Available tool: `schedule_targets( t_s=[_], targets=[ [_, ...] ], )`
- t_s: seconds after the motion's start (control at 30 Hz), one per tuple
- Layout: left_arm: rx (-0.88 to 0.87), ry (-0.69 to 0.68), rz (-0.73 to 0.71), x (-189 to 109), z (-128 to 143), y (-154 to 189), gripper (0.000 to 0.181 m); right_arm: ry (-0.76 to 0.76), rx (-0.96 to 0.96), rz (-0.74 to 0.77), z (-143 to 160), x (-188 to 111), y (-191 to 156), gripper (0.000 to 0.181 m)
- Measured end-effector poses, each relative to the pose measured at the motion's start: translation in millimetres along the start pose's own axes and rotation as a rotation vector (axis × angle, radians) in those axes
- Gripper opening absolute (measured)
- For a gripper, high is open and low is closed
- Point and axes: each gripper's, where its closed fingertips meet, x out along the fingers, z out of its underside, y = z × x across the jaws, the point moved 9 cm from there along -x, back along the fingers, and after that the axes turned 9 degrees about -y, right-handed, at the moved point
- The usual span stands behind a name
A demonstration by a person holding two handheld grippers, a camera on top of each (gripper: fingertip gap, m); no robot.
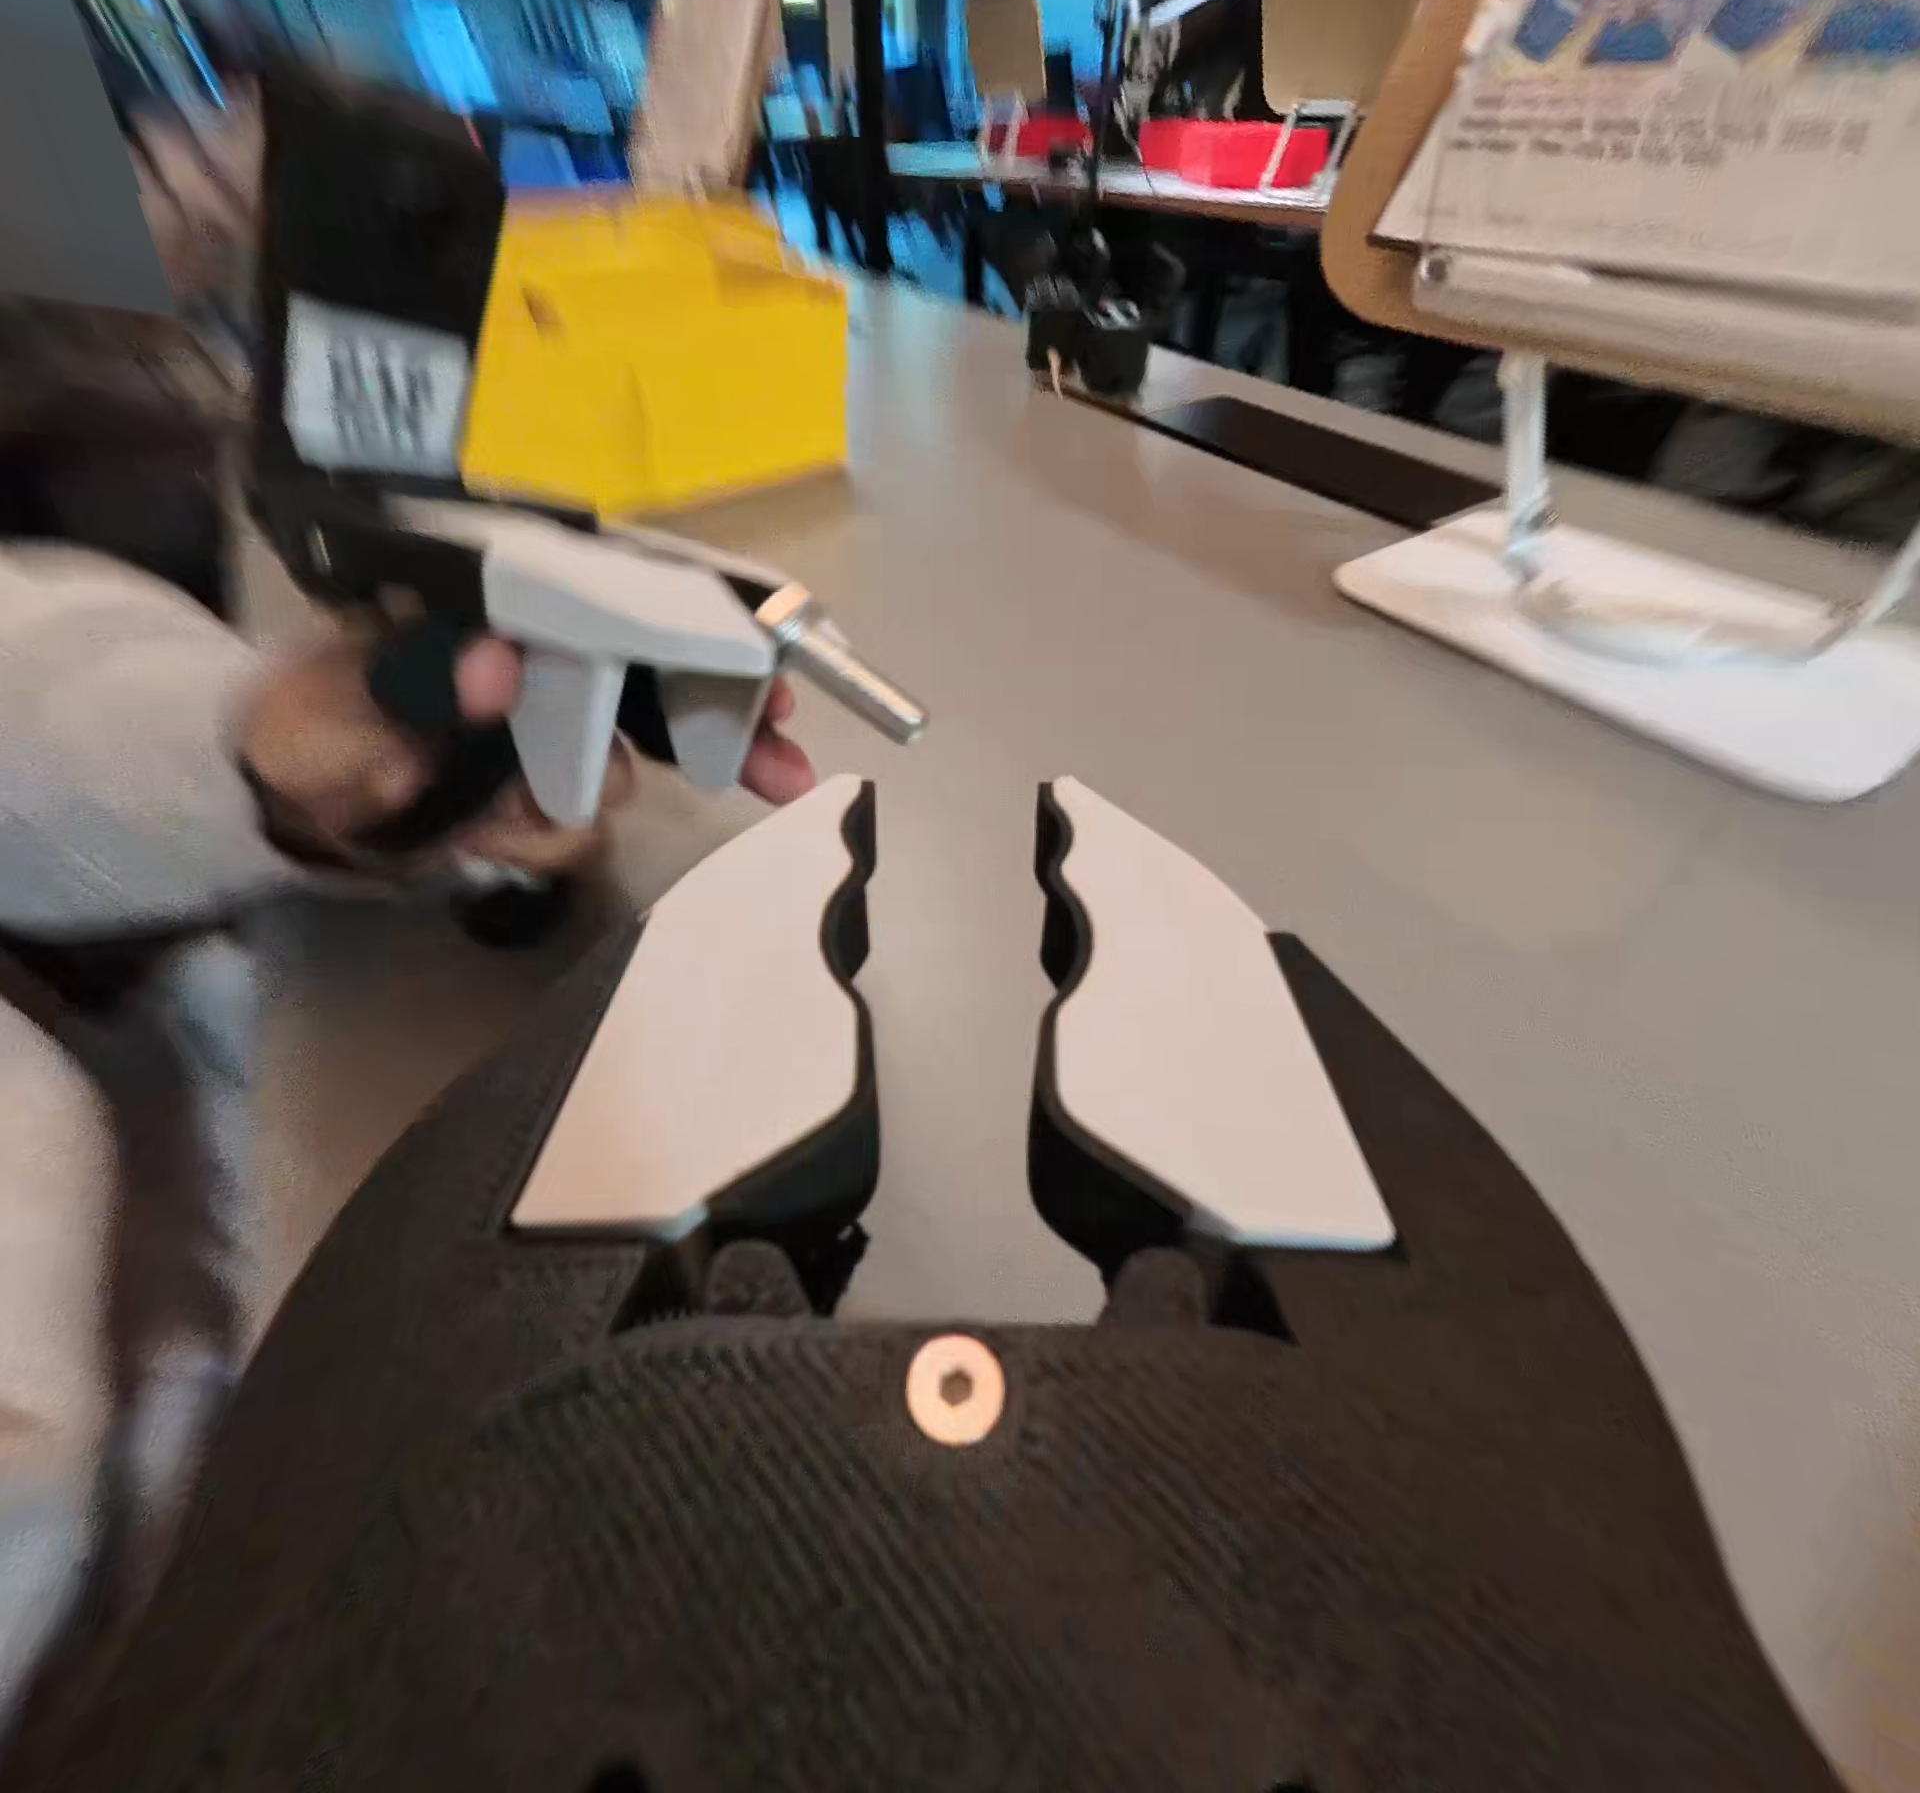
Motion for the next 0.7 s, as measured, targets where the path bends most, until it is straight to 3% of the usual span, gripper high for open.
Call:
schedule_targets(
  t_s=[0.1, 0.27, 0.5, 0.7],
  targets=[
    [0.144, 0.011, -0.105, -2, -2, 6, 0.020, 0.140, 0.365, -0.174, 0, -9, 15, 0.031],
    [0.306, 0.020, -0.215, -1, -1, 14, 0.020, 0.079, 0.379, -0.261, 1, 4, -4, 0.034],
    [0.598, 0.091, -0.298, -2, -2, 39, 0.020, 0.215, 0.883, -0.542, 13, 12, -7, 0.035],
    [0.741, 0.095, -0.294, 2, 4, 52, 0.020, 0.263, 1.049, -0.795, 14, 17, -14, 0.022]
  ],
)
